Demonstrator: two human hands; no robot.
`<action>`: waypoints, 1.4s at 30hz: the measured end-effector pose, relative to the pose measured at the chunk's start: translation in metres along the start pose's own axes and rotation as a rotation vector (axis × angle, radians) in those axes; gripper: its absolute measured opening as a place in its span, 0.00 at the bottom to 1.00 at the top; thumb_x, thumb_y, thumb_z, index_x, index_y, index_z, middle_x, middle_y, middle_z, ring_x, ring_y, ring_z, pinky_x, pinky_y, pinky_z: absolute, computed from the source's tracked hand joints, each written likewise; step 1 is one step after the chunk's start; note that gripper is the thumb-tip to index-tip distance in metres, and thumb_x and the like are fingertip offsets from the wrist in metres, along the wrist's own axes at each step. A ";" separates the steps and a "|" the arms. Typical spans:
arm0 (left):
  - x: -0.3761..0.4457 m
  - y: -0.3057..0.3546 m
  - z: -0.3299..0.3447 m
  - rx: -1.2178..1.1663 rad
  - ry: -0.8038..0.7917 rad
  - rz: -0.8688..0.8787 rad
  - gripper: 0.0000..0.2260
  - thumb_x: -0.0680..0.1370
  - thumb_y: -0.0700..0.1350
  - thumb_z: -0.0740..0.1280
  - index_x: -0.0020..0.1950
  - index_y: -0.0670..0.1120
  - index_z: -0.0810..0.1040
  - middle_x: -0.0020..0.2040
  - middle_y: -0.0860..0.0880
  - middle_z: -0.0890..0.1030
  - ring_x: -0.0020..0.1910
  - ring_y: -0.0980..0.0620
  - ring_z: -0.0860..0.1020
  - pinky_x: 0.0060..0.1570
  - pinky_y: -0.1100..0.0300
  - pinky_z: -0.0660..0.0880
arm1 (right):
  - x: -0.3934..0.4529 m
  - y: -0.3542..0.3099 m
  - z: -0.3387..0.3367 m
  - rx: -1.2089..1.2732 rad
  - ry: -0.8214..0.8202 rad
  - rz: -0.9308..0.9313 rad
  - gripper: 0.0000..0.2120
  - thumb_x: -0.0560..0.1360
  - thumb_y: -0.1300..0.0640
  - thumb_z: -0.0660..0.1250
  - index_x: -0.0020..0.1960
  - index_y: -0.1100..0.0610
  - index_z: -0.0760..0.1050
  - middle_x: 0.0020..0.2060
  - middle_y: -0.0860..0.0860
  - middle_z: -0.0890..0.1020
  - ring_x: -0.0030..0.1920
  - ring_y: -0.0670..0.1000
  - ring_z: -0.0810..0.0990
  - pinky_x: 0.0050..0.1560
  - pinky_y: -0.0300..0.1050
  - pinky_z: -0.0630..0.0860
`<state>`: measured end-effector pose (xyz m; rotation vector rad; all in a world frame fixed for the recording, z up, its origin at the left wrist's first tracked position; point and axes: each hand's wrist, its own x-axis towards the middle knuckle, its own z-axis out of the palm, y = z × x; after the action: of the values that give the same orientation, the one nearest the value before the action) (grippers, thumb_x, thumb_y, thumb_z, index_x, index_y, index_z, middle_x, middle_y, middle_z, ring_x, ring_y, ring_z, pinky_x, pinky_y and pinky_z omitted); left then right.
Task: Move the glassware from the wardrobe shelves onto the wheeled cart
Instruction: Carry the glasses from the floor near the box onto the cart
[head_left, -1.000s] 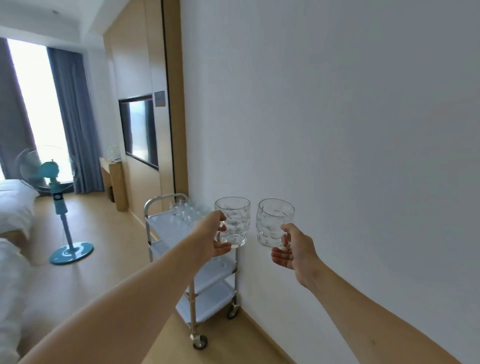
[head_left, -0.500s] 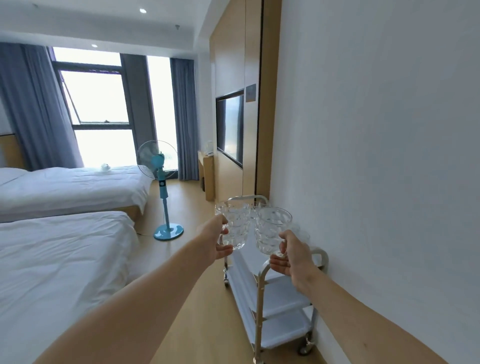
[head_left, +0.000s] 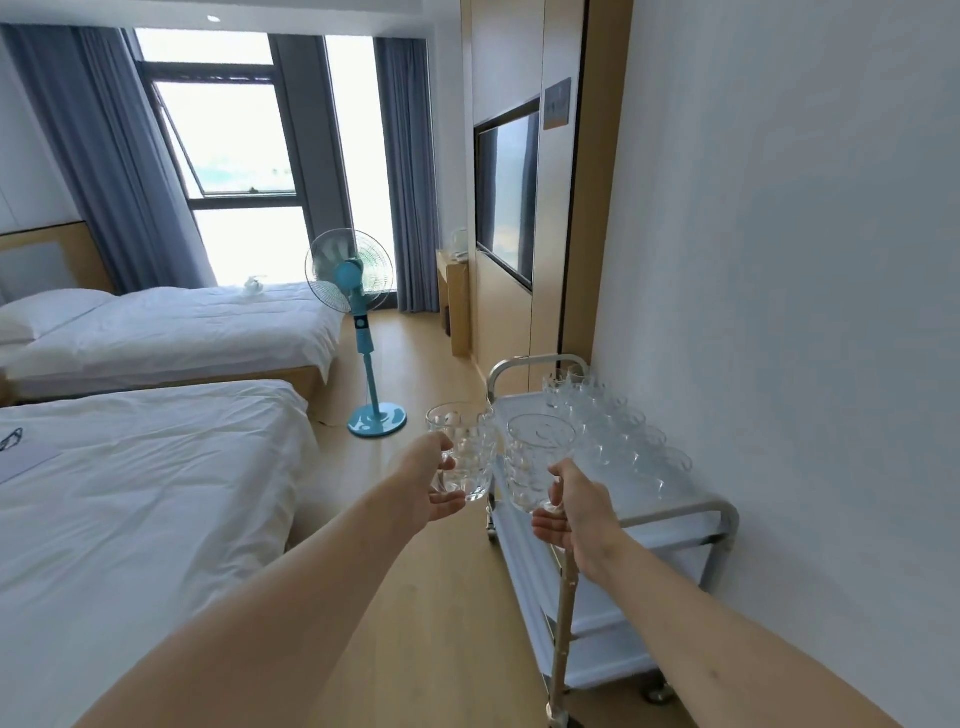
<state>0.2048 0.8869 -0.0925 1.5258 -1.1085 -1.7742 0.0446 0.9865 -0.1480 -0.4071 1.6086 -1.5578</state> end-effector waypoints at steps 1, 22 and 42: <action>0.012 0.002 0.000 0.004 -0.005 -0.004 0.09 0.78 0.47 0.65 0.48 0.41 0.75 0.52 0.36 0.75 0.38 0.43 0.80 0.32 0.56 0.81 | 0.009 0.002 0.005 0.004 0.006 0.001 0.14 0.76 0.51 0.66 0.36 0.58 0.71 0.33 0.59 0.78 0.34 0.57 0.80 0.41 0.51 0.83; 0.269 0.056 0.017 0.277 -0.254 -0.087 0.10 0.77 0.49 0.65 0.47 0.41 0.78 0.37 0.40 0.79 0.27 0.46 0.79 0.28 0.60 0.78 | 0.186 0.041 0.095 0.202 0.425 0.158 0.15 0.74 0.49 0.67 0.35 0.58 0.71 0.32 0.57 0.77 0.34 0.57 0.79 0.36 0.49 0.83; 0.383 0.025 0.188 0.431 -0.393 -0.174 0.11 0.76 0.50 0.69 0.44 0.42 0.80 0.36 0.41 0.79 0.23 0.50 0.78 0.28 0.61 0.76 | 0.312 0.068 0.004 0.351 0.653 0.298 0.14 0.79 0.50 0.65 0.40 0.58 0.70 0.37 0.57 0.74 0.38 0.55 0.75 0.37 0.45 0.80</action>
<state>-0.0602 0.6017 -0.2682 1.5878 -1.6833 -2.1142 -0.1163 0.7681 -0.3160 0.5641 1.7037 -1.7856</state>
